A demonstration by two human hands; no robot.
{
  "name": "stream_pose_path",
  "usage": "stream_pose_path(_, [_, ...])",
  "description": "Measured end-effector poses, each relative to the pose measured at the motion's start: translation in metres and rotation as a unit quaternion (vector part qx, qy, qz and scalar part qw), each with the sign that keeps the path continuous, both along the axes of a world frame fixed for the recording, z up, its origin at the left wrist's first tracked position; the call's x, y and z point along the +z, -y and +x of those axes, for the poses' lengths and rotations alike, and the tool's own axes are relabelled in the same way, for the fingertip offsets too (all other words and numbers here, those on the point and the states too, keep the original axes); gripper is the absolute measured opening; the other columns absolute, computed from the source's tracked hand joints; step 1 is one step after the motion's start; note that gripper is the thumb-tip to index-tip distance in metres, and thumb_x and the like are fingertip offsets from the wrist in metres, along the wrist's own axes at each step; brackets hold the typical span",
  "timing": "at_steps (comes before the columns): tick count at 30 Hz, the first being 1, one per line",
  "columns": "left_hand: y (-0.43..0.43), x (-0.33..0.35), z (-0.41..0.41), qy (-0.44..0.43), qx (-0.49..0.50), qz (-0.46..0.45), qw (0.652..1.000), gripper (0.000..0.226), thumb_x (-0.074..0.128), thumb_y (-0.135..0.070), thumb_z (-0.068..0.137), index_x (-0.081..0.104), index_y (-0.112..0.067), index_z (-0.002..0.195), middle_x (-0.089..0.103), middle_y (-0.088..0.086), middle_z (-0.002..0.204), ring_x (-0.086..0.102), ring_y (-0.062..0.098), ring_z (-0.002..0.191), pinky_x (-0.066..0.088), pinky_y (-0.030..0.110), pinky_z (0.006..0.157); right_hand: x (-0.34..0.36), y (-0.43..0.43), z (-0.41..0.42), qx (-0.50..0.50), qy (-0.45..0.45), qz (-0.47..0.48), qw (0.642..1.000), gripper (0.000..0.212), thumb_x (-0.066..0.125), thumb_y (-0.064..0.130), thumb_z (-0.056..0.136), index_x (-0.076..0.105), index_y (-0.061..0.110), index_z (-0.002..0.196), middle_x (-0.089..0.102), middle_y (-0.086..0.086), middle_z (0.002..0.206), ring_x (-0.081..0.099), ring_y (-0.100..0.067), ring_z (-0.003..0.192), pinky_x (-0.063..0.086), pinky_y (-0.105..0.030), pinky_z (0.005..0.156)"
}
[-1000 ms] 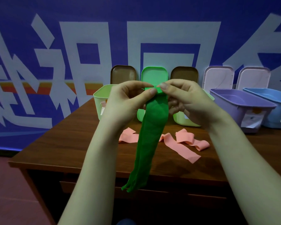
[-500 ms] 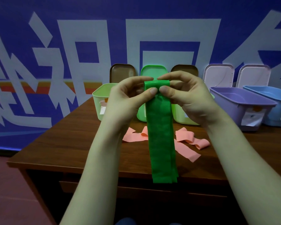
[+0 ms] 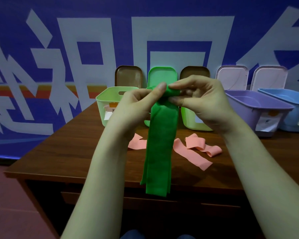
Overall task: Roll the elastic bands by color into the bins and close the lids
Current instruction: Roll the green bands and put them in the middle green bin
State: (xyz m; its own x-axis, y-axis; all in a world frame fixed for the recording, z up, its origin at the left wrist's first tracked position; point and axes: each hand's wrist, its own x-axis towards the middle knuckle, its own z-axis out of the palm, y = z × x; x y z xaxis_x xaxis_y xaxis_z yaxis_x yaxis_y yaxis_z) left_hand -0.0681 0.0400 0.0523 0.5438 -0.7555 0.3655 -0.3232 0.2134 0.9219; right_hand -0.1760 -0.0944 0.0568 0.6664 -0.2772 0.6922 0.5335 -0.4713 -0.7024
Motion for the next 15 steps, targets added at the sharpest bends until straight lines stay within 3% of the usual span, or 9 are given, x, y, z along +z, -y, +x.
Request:
stream_pose_path(4, [0.0013, -0.0019, 0.0020, 0.000, -0.014, -0.034, 0.999, 0.031, 0.057, -0.030, 0.093, 0.069, -0.003, 0.103, 0.071, 0.018, 0.097, 0.068, 0.024, 0.087, 0.054, 0.044, 0.085, -0.0018, 0.0004, -0.0016, 0.023, -0.012, 0.026, 0.999, 0.030, 0.065, -0.013, 0.076, 0.066, 0.008, 0.098, 0.072, 0.004, 0.090, 0.068, -0.012, 0.096, 0.054, -0.023, 0.083])
stream_pose_path(9, [0.0013, -0.0034, 0.0016, -0.012, -0.032, -0.074, 0.997, 0.018, 0.055, -0.015, 0.093, 0.065, -0.009, 0.108, 0.073, 0.001, 0.094, 0.070, 0.012, 0.087, 0.057, 0.024, 0.075, -0.0052, -0.0031, -0.0002, 0.029, -0.066, 0.093, 0.993, 0.039, 0.053, 0.009, 0.094, 0.052, 0.026, 0.128, 0.068, 0.003, 0.111, 0.066, -0.016, 0.105, 0.056, -0.030, 0.080])
stream_pose_path(15, [0.0016, -0.0065, 0.0001, 0.020, -0.002, -0.102, 0.995, 0.029, 0.061, -0.008, 0.090, 0.062, -0.007, 0.119, 0.071, 0.006, 0.105, 0.069, 0.012, 0.096, 0.055, 0.020, 0.077, -0.0058, -0.0093, 0.0032, -0.027, -0.102, 0.057, 0.993, 0.029, 0.046, 0.034, 0.096, 0.058, 0.031, 0.121, 0.070, 0.010, 0.104, 0.070, -0.014, 0.096, 0.057, -0.028, 0.071])
